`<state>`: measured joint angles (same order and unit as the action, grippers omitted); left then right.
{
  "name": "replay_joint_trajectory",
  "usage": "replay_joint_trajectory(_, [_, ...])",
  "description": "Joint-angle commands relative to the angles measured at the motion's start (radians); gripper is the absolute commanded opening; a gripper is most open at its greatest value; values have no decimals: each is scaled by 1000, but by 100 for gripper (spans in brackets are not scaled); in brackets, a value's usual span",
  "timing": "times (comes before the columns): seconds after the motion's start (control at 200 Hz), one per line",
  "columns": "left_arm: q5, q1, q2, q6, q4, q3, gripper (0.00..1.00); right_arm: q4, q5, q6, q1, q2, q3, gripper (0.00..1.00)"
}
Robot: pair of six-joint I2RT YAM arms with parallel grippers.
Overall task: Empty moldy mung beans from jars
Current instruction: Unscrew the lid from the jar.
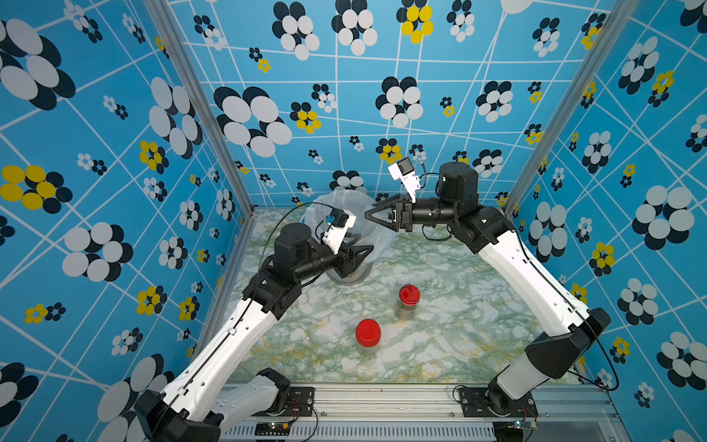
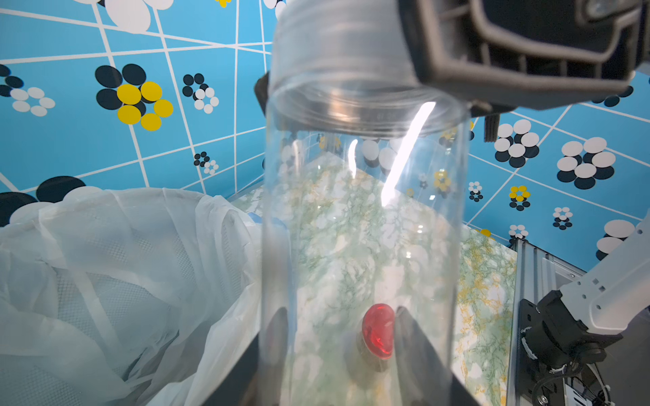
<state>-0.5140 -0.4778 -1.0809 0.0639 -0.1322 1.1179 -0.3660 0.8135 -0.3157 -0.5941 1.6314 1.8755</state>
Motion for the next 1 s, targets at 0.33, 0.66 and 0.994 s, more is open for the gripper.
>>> replay_joint_trajectory(0.33, [-244,142,-5,204,155,-20,17,-30,253,319,-22,-81,-33,0])
replay_joint_trajectory(0.66, [-390,157,-63,232,143,34,18,-412,512,736,-17,-21,80,10])
replay_joint_trajectory(0.994, [-233,142,-14,161,96,24,17,-80,240,142,15,-15,82,58])
